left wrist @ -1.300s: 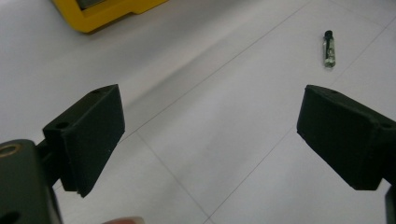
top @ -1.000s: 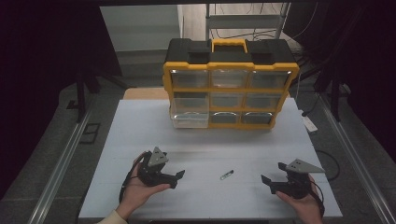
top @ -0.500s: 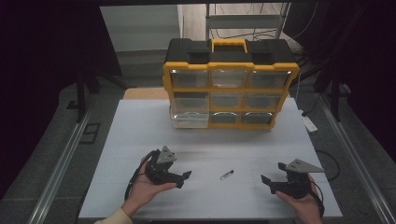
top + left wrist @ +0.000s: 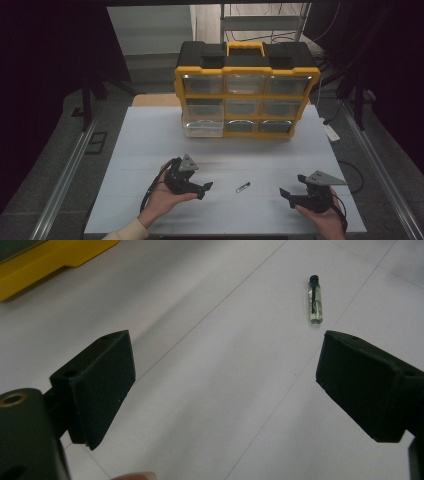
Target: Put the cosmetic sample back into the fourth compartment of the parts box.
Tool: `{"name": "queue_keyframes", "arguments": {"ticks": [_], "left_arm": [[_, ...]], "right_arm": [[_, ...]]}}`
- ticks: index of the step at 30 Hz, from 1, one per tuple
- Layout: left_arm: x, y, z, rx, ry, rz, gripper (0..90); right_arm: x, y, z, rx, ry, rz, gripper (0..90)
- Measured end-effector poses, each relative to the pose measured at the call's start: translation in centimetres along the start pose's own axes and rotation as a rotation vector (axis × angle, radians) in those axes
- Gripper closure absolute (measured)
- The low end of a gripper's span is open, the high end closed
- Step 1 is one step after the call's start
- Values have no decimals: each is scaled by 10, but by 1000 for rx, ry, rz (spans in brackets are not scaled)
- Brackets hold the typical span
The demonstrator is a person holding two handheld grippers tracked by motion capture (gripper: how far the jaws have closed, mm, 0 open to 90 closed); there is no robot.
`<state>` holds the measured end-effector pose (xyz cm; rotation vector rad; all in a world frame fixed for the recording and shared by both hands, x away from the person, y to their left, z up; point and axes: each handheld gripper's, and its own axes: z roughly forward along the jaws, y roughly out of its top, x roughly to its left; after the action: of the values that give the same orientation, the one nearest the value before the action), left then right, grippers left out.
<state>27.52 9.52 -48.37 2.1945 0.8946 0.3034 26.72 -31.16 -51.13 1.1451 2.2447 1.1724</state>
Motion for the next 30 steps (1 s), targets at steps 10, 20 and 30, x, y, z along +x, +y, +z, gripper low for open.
{"name": "queue_keyframes", "arguments": {"ticks": [10,20,30], "left_arm": [[-6,11,9,8,-21,19,97],[-14,24,20,21,-39,44,98],[-21,34,30,43,-54,66,99]], "right_arm": [[0,0,1,4,-3,-4,132],[0,-1,2,6,0,-7,132],[0,-1,2,8,-1,-6,133]]}}
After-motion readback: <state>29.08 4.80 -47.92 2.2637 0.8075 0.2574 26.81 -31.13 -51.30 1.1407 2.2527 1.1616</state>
